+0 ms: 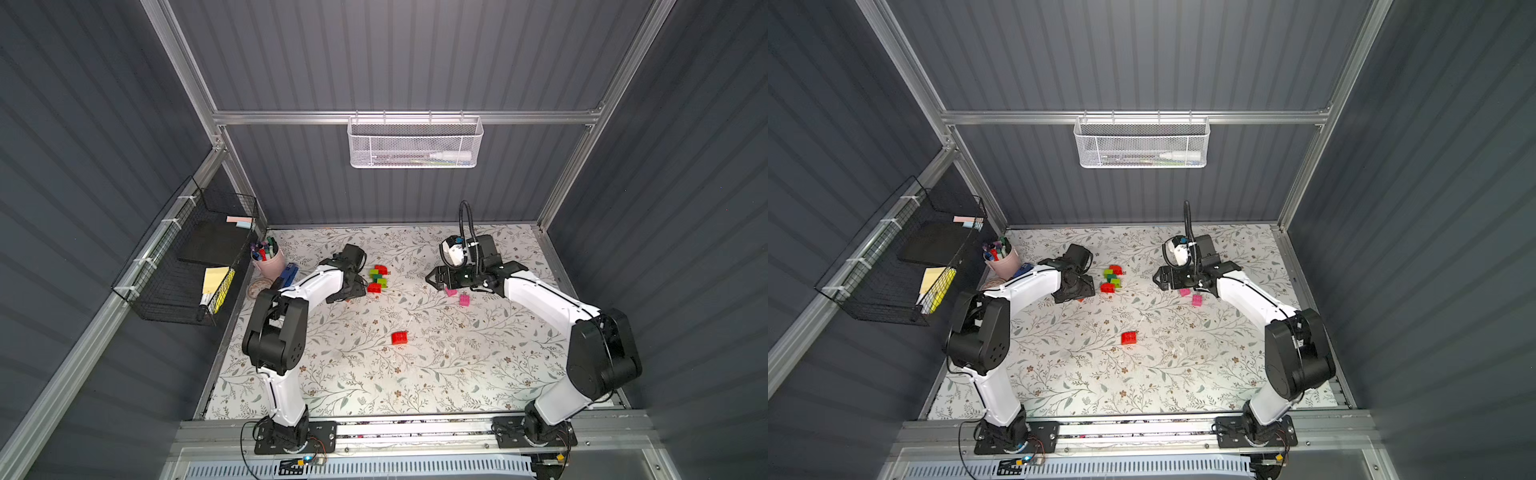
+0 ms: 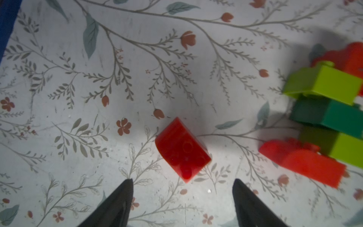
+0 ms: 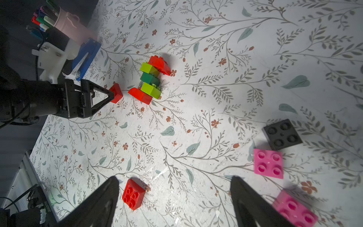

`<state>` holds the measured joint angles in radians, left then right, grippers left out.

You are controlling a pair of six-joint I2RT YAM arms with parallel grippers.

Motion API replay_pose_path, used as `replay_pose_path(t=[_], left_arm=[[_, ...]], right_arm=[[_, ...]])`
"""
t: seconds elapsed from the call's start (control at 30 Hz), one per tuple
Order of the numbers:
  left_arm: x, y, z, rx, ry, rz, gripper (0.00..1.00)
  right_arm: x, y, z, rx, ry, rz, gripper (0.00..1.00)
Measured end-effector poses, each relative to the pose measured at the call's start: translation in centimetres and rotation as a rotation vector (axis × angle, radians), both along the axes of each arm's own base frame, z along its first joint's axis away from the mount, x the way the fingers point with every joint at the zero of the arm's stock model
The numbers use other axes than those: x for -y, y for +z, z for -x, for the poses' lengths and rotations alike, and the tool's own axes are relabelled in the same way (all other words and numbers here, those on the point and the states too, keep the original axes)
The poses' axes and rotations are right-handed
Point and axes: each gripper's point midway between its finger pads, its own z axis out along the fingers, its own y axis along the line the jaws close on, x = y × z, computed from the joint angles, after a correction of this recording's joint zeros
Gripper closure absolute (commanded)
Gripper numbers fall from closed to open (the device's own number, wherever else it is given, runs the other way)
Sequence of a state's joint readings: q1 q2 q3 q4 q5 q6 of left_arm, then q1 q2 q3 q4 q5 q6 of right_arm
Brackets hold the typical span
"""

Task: Assemble the letter s with lego
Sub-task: Move the lego brick at the center of the board.

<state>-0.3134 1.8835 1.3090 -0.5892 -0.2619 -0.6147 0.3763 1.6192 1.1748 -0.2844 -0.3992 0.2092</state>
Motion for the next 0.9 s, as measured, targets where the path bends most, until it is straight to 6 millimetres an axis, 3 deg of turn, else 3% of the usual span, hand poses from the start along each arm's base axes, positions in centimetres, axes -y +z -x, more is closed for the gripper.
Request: replay_pose_path(t=[0.3,0.4,0.7,0.9], left_arm=[[-0.2,-2.3,-1.9,0.023,0.146,0.014,0.28],[-0.2,-2.7,-2.1,0.024,0.165,0.019,0.35],[-1.0,-2.6,-2.0,0.041,0.234,-0.006,0.5],[-1.4,-2.6,-1.8,0.044,0.258,-0.017,0.62]], right_arm=[[0.3,-0.4,0.2,-0.022,-0.003,-0.006,0.09],[0.2,-0.5,0.3,-0.03,0.001,-0.012,0.09],[-0.2,-2.2,0.4,-0.084,0.021,-0.024,0.09],[-0.4,-2.1,0.5,-0.089,0.033,-0.036,0.09]])
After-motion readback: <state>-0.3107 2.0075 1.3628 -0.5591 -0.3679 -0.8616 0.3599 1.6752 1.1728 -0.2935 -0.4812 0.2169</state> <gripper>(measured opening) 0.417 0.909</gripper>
